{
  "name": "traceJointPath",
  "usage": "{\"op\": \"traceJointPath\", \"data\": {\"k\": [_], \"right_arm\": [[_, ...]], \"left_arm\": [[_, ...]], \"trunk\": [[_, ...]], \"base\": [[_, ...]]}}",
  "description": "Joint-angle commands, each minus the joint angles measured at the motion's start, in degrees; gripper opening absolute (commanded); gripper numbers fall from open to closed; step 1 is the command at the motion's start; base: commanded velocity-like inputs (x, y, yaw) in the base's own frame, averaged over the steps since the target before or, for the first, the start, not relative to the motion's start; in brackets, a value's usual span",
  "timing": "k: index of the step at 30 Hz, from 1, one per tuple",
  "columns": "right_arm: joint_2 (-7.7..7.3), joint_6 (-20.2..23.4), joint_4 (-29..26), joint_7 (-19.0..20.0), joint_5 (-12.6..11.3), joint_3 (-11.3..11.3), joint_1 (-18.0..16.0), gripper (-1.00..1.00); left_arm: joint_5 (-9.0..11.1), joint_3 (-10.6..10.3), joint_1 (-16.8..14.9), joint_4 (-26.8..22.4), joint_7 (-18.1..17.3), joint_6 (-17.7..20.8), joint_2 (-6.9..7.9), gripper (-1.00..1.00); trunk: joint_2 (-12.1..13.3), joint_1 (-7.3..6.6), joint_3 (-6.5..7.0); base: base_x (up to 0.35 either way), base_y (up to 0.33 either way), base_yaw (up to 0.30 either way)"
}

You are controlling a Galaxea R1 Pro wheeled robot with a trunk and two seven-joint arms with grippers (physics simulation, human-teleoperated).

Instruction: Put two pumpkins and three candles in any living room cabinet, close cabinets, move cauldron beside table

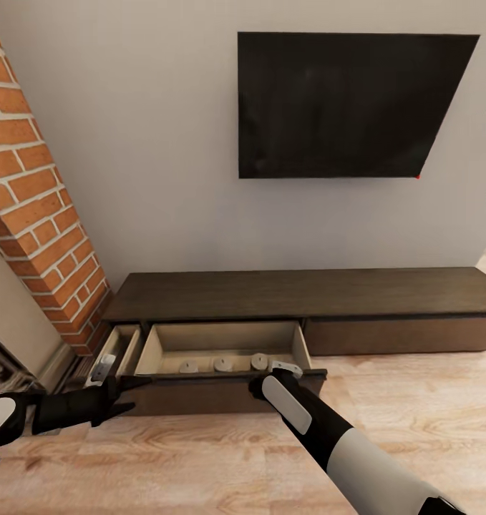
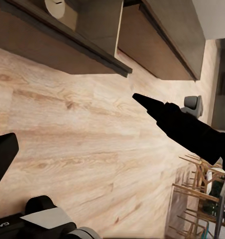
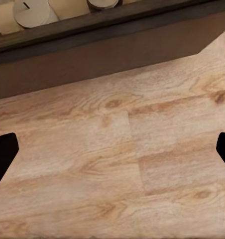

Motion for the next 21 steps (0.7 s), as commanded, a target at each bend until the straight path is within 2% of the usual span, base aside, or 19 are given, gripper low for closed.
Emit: {"op": "traceJointPath", "data": {"k": [1,4,8,21], "right_arm": [[-0.02,0.19,-0.06,-0.39,-0.29,0.14,-0.06,1.00],[-0.02,0.19,-0.06,-0.39,-0.28,0.12,-0.06,1.00],[-0.02,0.19,-0.06,-0.39,-0.28,0.10,-0.06,1.00],[-0.02,0.19,0.02,-0.39,-0.36,0.10,-0.06,1.00]], "left_arm": [[0.59,-0.06,-0.04,-0.05,0.55,0.04,0.04,1.00],[0.59,-0.06,-0.03,-0.05,0.55,0.04,0.04,1.00],[0.58,-0.04,-0.05,-0.10,0.55,0.04,0.04,1.00],[0.32,-0.06,-0.04,-0.12,0.64,-0.05,-0.04,1.00]], "trunk": [[-0.03,-0.04,-0.05],[-0.03,-0.04,-0.05],[-1.64,0.84,-0.77],[-6.85,3.70,-3.10]], "base": [[-0.293,0.000,0.000],[-0.272,0.000,0.000],[-0.161,0.000,0.000],[-0.011,0.000,0.000]]}}
